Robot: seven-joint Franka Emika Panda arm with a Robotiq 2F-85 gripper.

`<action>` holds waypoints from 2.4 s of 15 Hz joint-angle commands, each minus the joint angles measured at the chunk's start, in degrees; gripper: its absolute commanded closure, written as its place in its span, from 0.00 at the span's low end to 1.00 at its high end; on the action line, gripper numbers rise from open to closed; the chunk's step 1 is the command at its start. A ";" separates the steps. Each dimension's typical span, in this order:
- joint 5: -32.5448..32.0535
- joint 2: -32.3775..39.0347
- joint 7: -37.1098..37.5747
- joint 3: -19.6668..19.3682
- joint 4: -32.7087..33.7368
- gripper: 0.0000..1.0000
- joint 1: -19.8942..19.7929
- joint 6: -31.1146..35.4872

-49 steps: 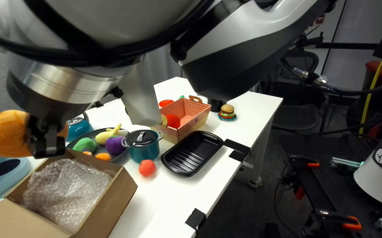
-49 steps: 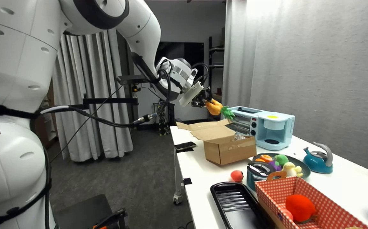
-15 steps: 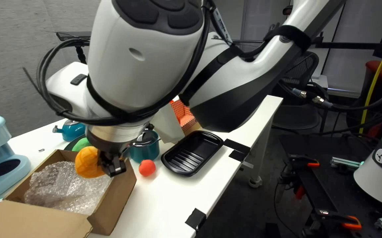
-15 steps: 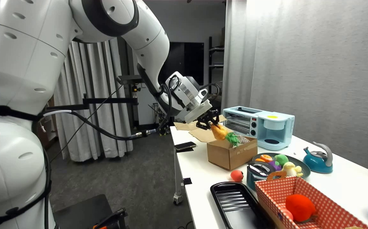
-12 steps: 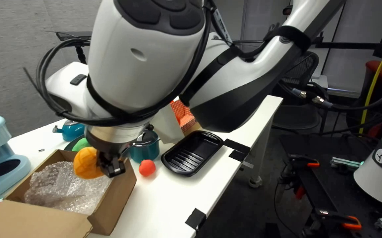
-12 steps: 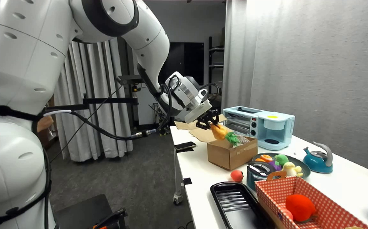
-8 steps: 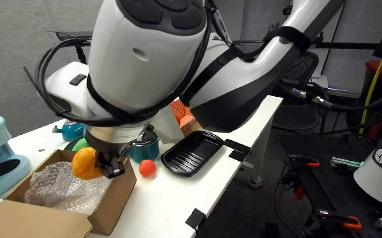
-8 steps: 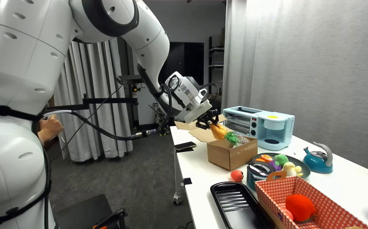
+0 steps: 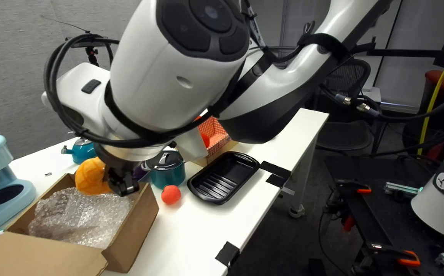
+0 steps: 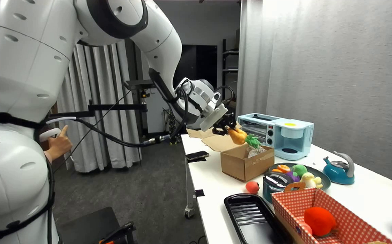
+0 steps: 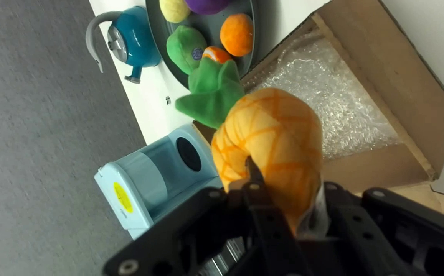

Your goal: Move the pineapple plushie from the right box to the left box then put the right box on the black plate

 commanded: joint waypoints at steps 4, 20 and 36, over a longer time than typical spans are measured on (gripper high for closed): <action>-1.44 0.14 0.74 -0.37 0.38 0.21 0.65 -1.56; 2.52 -0.55 1.08 3.35 -0.34 0.00 -0.10 -14.35; 19.68 -9.62 14.83 3.92 -13.06 0.00 -4.46 -34.68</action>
